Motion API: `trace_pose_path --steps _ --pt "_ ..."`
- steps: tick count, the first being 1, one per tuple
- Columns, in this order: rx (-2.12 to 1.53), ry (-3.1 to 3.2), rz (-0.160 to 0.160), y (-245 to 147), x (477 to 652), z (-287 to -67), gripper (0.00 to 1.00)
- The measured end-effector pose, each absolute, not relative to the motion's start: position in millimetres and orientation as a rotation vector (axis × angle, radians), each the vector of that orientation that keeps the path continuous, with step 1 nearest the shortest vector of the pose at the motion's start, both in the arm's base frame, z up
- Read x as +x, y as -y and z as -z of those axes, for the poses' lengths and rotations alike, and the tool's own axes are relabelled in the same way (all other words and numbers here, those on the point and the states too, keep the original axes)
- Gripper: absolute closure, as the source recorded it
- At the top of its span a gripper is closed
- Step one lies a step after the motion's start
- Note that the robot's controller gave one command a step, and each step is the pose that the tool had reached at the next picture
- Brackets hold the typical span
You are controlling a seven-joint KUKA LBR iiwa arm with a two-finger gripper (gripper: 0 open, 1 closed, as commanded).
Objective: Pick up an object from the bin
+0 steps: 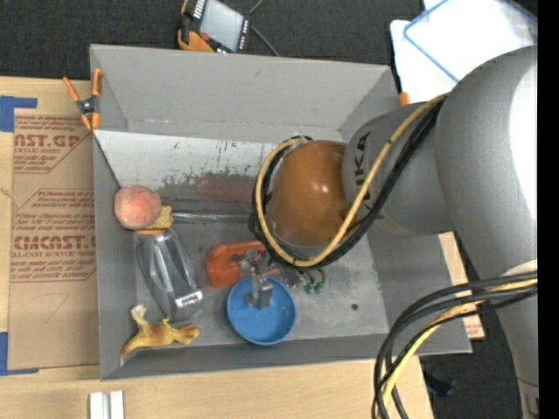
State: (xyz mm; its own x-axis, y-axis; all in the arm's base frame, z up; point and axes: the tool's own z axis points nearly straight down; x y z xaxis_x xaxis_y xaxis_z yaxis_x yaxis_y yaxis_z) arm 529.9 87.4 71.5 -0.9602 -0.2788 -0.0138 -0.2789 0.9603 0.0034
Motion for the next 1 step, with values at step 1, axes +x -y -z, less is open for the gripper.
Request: trace_pose_path --steps 1 --pt "-0.444 -3.097 -0.008 -87.1 529.8 -71.5 1.0"
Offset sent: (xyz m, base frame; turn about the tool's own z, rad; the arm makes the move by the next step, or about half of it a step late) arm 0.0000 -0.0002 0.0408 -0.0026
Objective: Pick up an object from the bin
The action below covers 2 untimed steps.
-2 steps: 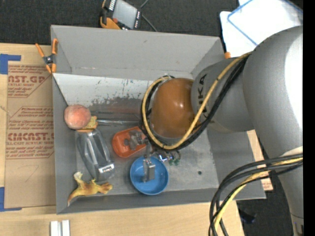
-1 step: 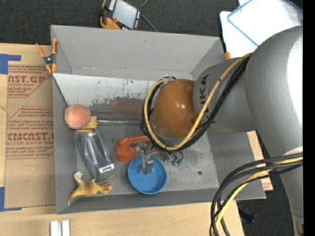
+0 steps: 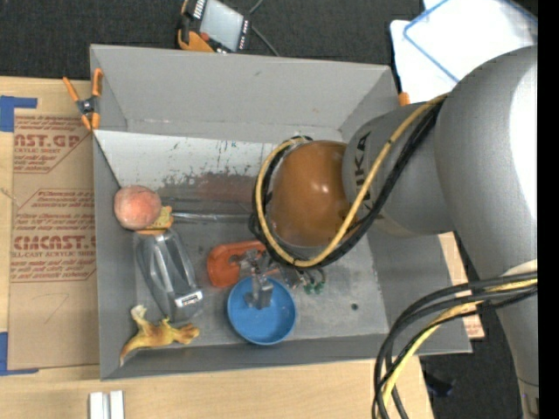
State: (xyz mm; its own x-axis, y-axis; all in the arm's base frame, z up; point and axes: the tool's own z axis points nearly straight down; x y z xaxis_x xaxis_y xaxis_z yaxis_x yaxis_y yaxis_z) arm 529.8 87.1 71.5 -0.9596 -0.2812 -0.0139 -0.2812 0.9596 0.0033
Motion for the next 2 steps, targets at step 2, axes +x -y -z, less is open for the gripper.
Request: trace_pose_path --steps 2 --pt "-0.445 -3.102 -0.008 -87 527.8 -116 1.0"
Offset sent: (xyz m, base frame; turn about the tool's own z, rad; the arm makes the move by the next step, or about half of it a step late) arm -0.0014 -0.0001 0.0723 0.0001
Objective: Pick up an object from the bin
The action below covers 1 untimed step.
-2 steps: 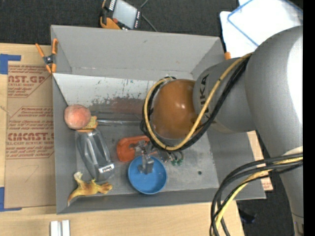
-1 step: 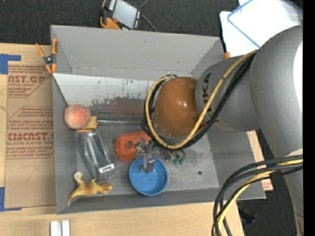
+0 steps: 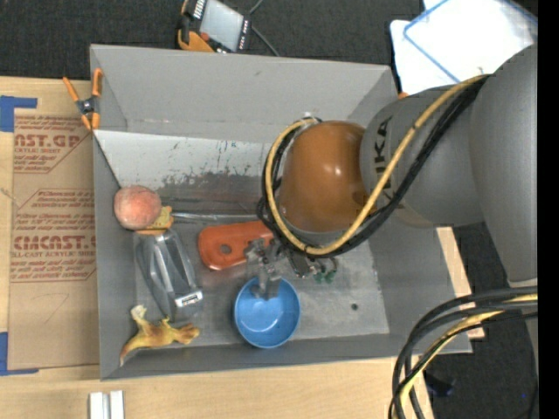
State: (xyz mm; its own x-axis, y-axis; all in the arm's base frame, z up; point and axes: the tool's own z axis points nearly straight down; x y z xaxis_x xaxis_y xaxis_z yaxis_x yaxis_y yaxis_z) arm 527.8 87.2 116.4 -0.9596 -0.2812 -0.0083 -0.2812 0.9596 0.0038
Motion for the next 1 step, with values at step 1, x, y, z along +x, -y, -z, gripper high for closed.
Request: trace_pose_path --steps 1 --pt "-0.446 -3.103 -0.008 -87.6 527.6 -153.1 1.0"
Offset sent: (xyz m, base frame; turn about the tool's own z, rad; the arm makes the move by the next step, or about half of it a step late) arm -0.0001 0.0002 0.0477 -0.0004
